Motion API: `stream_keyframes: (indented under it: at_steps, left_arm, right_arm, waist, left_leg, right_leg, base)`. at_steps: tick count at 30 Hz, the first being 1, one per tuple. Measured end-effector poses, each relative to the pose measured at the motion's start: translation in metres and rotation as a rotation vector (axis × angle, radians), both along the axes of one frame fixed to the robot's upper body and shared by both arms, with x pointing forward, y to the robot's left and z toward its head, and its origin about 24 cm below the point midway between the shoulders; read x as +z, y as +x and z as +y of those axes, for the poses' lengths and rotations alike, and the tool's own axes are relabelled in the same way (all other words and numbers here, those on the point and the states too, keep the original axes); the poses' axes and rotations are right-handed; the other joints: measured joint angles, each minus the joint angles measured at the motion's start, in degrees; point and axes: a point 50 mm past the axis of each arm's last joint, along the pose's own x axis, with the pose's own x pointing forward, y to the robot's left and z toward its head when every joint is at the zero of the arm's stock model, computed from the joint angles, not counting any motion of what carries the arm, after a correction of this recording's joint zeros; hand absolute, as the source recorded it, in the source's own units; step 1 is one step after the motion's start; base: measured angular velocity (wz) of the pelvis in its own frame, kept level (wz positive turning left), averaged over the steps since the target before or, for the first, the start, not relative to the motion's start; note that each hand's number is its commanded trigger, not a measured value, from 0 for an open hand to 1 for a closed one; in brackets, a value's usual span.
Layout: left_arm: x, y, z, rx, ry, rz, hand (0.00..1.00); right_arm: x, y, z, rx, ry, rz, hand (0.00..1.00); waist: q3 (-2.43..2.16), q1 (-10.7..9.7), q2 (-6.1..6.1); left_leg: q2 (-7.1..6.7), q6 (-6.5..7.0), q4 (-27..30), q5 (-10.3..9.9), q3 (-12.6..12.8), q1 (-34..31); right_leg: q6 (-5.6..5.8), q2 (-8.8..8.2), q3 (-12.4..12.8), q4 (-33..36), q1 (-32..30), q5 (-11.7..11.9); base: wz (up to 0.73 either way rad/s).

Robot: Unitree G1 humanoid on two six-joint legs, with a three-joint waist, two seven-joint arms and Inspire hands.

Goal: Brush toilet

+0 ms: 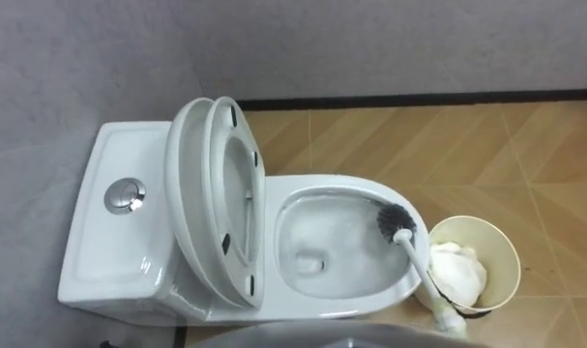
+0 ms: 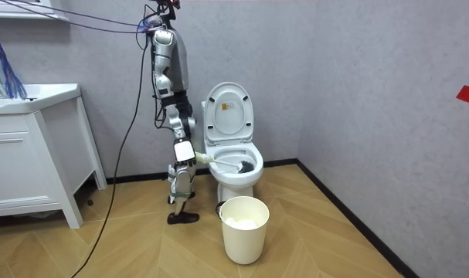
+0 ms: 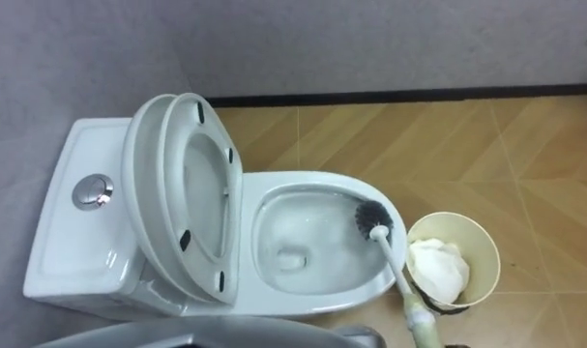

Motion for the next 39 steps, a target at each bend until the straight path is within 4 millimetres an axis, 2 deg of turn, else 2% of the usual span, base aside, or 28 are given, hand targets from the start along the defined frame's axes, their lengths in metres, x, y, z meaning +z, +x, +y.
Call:
stream_keyframes:
  at_steps: [1, 2, 4, 6, 10, 13, 16, 22, 23, 24, 32, 35, 39]
  left_arm:
    - [0.0, 0.0, 0.0, -0.004, -0.001, -0.003, 0.0]
    - [0.0, 0.002, 0.0, -0.015, 0.0, -0.007, 0.0]
    - [0.001, 0.008, 0.001, -0.074, 0.004, -0.02, 0.0]
    - [0.002, 0.012, 0.003, -0.109, 0.008, -0.036, 0.0]
    - [0.003, 0.012, 0.006, -0.14, 0.014, -0.039, 0.0]
    - [0.003, 0.012, 0.007, -0.137, 0.016, -0.04, 0.0]
    - [0.003, 0.011, 0.006, -0.135, 0.014, -0.037, 0.0]
    - [0.003, 0.005, 0.006, -0.137, 0.009, -0.026, 0.0]
    - [0.003, 0.005, 0.006, -0.138, 0.007, -0.026, 0.0]
    - [0.003, 0.005, 0.006, -0.138, 0.004, -0.026, 0.0]
    - [0.002, 0.004, 0.004, -0.154, -0.033, -0.015, 0.0]
    - [0.002, 0.003, 0.005, -0.142, -0.048, -0.009, 0.0]
    - [0.001, -0.001, 0.005, -0.136, -0.061, 0.02, 0.0]
  right_arm:
    - [0.002, 0.005, -0.001, 0.035, -0.022, -0.014, 1.0]
    - [0.007, 0.016, -0.005, 0.096, -0.064, -0.051, 1.0]
    - [0.02, 0.042, -0.01, 0.135, -0.16, -0.2, 1.0]
    - [0.03, 0.06, -0.016, 0.119, -0.231, -0.313, 1.0]
    - [0.045, 0.078, -0.026, 0.043, -0.322, -0.467, 1.0]
    - [0.048, 0.077, -0.028, -0.043, -0.331, -0.512, 1.0]
    - [0.045, 0.064, -0.033, -0.238, -0.302, -0.523, 1.0]
    - [0.036, 0.038, -0.037, -0.397, -0.278, -0.459, 1.0]
    - [0.035, 0.037, -0.037, -0.404, -0.276, -0.456, 0.2]
    - [0.034, 0.035, -0.037, -0.411, -0.265, -0.447, 0.0]
    - [0.024, 0.031, -0.032, -0.356, -0.186, -0.364, 0.0]
    - [0.018, 0.022, -0.029, -0.335, -0.141, -0.288, 0.0]
    - [0.011, 0.013, -0.022, -0.206, -0.102, -0.18, 0.0]
  waist:
    - [0.08, 0.13, 0.0]
    - [0.3, 0.19, 0.02]
    - [0.43, -0.07, -0.18]
    - [0.43, -0.2, -0.41]
    - [0.45, -0.16, -1.06]
    - [0.42, -0.04, -1.35]
    - [0.4, -0.29, -1.28]
    - [0.42, -0.19, -0.97]
    - [0.44, -0.2, -0.92]
    - [0.43, -0.2, -0.82]
    - [0.42, -0.17, -0.82]
    - [0.4, 0.26, -1.1]
    - [0.37, 0.81, -1.46]
  left_leg:
    - [0.0, 0.0, -0.02, 0.0, 0.23, -0.06]
    - [0.02, 0.0, -0.03, 0.0, 0.77, -0.26]
    - [0.01, 0.02, 0.12, 0.01, 1.02, -1.19]
    - [-0.01, 0.02, 0.09, 0.01, 1.01, -1.35]
    - [0.05, 0.01, 0.02, 0.02, 1.02, -1.82]
    - [0.1, 0.01, 0.02, 0.02, 0.96, -2.26]
    - [-0.03, -0.01, 0.02, 0.03, -0.63, -1.98]
    - [0.04, -0.01, 0.01, 0.03, -0.98, -0.93]
    - [0.04, -0.01, 0.01, 0.03, -0.98, -0.93]
    - [0.04, -0.01, 0.01, 0.02, -0.98, -0.92]
    - [0.05, -0.01, 0.14, 0.02, -0.96, -1.18]
    - [0.01, 0.0, 0.13, 0.02, -1.03, -1.16]
    - [-0.02, 0.0, 0.22, 0.02, -1.23, -1.28]
  right_leg:
    - [0.0, 0.02, 0.2, 0.12, -0.2, 0.0]
    - [0.01, 0.05, 0.38, 0.69, -0.91, 0.0]
    - [0.02, 0.08, 0.71, 0.86, -2.02, 0.03]
    - [0.03, 0.09, 0.81, 0.85, -2.26, 0.04]
    - [0.01, 0.19, 0.76, 0.32, -2.52, 0.05]
    - [-0.05, 0.23, 0.61, -0.36, -2.59, 0.23]
    - [-0.07, 0.2, 0.54, -0.39, -1.87, 0.29]
    - [-0.14, 0.31, 0.55, -1.3, -0.37, 0.33]
    - [-0.14, 0.31, 0.57, -1.3, -0.38, 0.34]
    - [-0.16, 0.32, 0.62, -1.3, -0.38, 0.34]
    - [-0.21, 0.19, -0.06, -1.17, -0.5, 0.49]
    - [-0.13, 0.16, -0.06, -1.31, -0.58, 0.49]
    - [0.04, 0.2, 0.27, -1.2, -0.84, 0.68]
  base:
    - [-0.2]
    - [-0.19]
    - [-0.11]
    - [0.0]
    - [0.01]
    - [0.0]
    - [0.01]
    - [0.0]
    - [0.0]
    - [0.0]
    - [0.03]
    - [0.02]
    - [-0.01]
